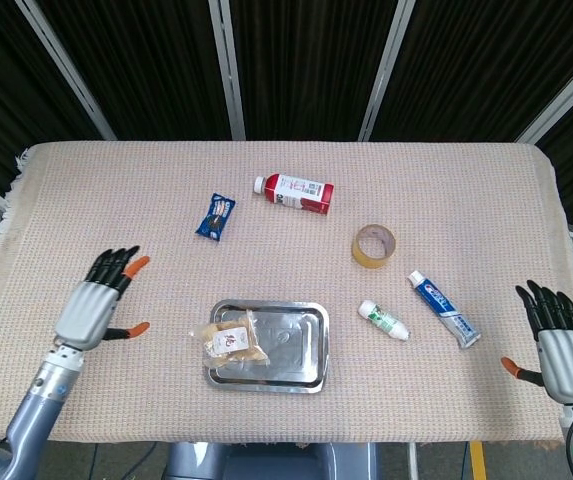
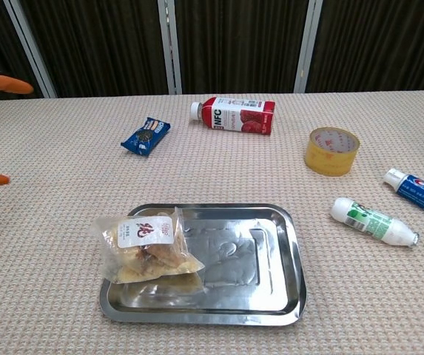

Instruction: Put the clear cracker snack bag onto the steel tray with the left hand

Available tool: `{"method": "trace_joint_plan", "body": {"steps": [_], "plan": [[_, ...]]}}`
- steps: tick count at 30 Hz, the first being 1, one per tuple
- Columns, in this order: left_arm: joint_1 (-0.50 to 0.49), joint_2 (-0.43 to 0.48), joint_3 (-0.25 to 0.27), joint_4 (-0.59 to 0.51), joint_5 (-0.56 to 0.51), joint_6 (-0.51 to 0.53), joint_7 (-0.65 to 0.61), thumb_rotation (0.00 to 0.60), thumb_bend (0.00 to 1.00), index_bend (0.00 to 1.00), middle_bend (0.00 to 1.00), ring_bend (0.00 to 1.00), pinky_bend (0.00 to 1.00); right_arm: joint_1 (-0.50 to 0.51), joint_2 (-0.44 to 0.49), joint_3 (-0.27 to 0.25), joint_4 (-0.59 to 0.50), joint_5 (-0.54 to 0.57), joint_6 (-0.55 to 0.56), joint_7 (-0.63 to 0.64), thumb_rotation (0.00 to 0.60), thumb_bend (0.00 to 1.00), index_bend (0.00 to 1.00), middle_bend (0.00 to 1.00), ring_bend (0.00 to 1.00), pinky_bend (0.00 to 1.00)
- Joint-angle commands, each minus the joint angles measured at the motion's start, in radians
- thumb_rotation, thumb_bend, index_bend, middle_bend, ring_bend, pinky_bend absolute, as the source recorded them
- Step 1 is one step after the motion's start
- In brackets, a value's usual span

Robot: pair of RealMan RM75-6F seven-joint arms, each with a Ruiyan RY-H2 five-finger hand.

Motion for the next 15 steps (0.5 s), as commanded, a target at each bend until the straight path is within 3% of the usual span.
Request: {"method": "trace_joint_plan", "body": {"steps": [1,8,11,15], "plan": [[0.062,0.046,0.01,0.017,-0.022,0.071,-0.049,0.54,0.0,0.12,0.0,0.0,0.0,0.005,0.0,0.002,-0.001,0.0,-0.005,-0.002,0.6,0.0,0.0,0.0,0.0,0.0],[0.173,0.088,0.041,0.028,-0.066,0.163,-0.047,0.544,0.02,0.15,0.01,0.0,0.0,0.016,-0.003,0.008,-0.005,0.009,-0.017,-0.008,0.6,0.0,0.0,0.0,0.0,0.0],[0.192,0.104,0.077,-0.002,-0.039,0.159,-0.014,0.54,0.02,0.15,0.01,0.0,0.0,0.022,-0.01,0.013,-0.006,0.005,-0.015,-0.011,0.6,0.0,0.0,0.0,0.0,0.0],[0.192,0.106,0.089,-0.026,0.008,0.165,0.002,0.541,0.02,0.15,0.01,0.0,0.0,0.019,-0.019,0.018,-0.004,-0.001,0.006,-0.024,0.6,0.0,0.0,0.0,0.0,0.0]]}}
